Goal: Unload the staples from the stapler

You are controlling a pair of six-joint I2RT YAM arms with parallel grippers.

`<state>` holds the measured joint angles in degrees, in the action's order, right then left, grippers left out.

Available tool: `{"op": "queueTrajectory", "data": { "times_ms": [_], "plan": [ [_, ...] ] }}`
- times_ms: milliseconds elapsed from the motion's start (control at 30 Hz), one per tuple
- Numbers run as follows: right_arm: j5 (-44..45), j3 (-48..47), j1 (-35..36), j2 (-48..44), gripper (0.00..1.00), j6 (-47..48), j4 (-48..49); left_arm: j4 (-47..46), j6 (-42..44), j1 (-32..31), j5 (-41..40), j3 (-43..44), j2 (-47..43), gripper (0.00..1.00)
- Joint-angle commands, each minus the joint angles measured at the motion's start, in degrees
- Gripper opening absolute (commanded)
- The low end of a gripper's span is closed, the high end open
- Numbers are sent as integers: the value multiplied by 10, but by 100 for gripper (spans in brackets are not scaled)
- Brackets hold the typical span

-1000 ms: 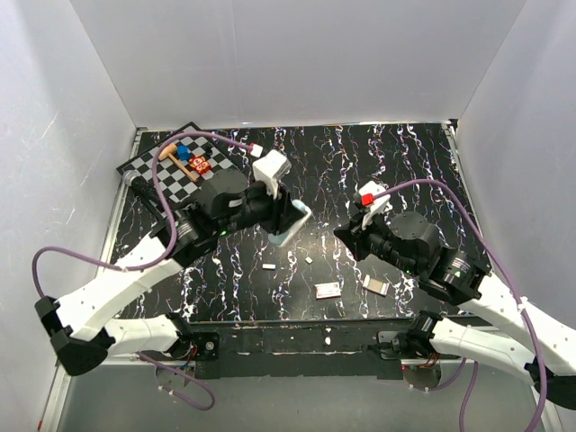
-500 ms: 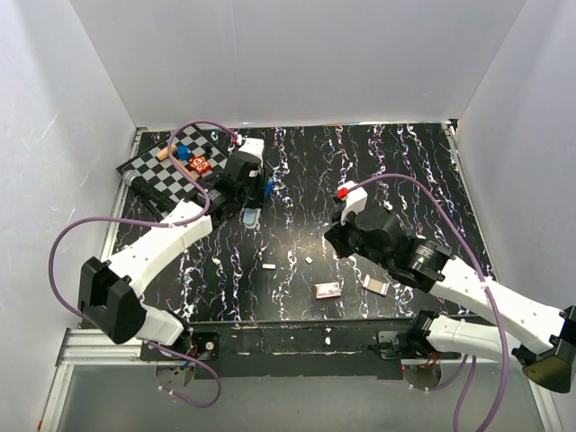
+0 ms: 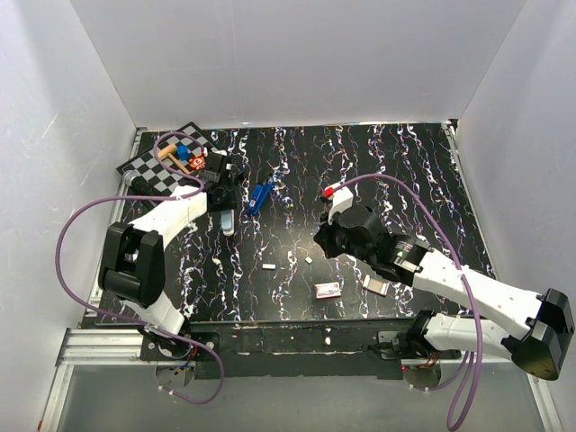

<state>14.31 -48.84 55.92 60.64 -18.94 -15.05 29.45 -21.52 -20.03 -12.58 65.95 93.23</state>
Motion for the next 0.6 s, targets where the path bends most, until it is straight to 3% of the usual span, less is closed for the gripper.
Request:
{"op": "queueTrajectory", "data": {
  "times_ms": [0,367,467,567],
  "plan": [
    [-9,7,0,4,1,-15,44,-39,-17,23,19,1,14,0],
    [-5,9,0,8,1,-14,42,-67,-46,32,-24,6,79,0],
    [-5,12,0,9,1,-14,42,-69,-55,32,-33,-1,84,14],
    [-5,11,-1,9,1,-15,40,-70,-62,32,-32,-5,85,37]
  ]
}}
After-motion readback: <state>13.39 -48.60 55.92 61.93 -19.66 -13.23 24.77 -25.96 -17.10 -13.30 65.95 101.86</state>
